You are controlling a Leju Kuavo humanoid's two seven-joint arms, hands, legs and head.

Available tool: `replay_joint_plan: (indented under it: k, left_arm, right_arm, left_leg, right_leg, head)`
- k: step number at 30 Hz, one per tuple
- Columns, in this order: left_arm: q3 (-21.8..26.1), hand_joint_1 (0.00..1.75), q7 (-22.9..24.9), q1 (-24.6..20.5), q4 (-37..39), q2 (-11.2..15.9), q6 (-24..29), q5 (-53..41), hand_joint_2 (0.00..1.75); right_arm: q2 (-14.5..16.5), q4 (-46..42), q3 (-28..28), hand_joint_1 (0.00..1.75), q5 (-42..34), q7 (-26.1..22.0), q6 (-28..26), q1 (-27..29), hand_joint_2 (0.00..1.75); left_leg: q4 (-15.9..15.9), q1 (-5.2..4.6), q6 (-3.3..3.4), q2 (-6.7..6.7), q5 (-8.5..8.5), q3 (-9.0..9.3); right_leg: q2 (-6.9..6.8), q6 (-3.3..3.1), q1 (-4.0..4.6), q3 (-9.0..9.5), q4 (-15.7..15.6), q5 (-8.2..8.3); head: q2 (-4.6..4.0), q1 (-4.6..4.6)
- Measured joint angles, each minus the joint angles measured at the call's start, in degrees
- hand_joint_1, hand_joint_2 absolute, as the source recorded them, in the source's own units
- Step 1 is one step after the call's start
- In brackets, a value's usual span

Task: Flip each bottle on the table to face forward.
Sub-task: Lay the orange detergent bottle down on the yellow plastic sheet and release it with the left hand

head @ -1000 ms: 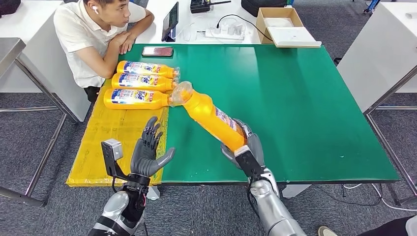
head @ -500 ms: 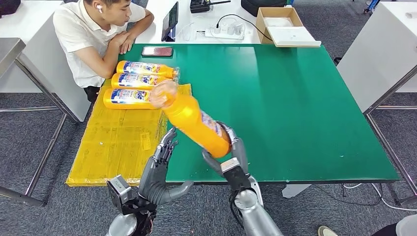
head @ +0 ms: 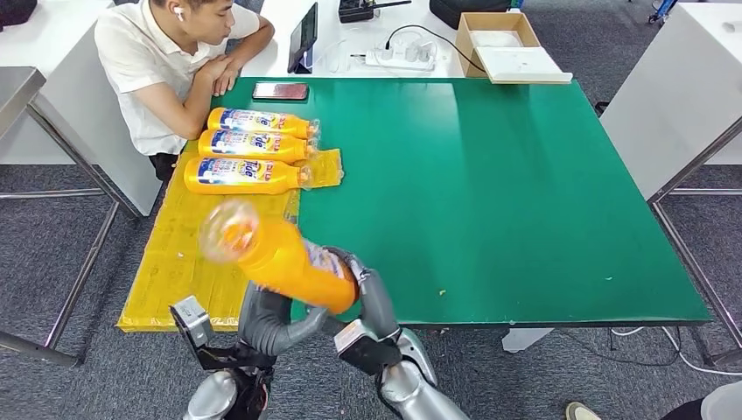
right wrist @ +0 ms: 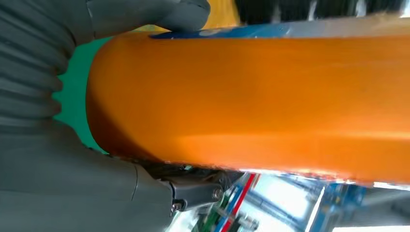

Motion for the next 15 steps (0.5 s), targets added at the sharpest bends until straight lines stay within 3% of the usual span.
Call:
replay_joint_plan:
  k: [6,15]
  left_arm:
    - [1.0,0.0,2.58,-0.49,1.41,-0.6,-0.23,6.48,1.75]
    - [1.73,0.0,2.93,-0.46,2.25,-1.05,0.1,9.12,1.75]
  right_arm:
    - [-0.99,0.99,6.44,1.75,-2.58,0.0,-3.63,-0.26,1.75]
    - [-1.94,1.96,8.88,1.75,-3.92,0.0,-4.35,-1.31,1.75]
  left_leg:
    - [0.0,-0.01,0.0,0.03,0.0,0.0]
    - [0.0,-0.02,0.0,0.04,0.0,0.0]
  right_leg:
    - [0.01,0.0,-0.01,-0.02,0.0,0.0]
    - [0.01,0.0,-0.02,-0.03,0.0,0.0]
  head:
    - [0.0,-0.01]
    - [0.0,0.0]
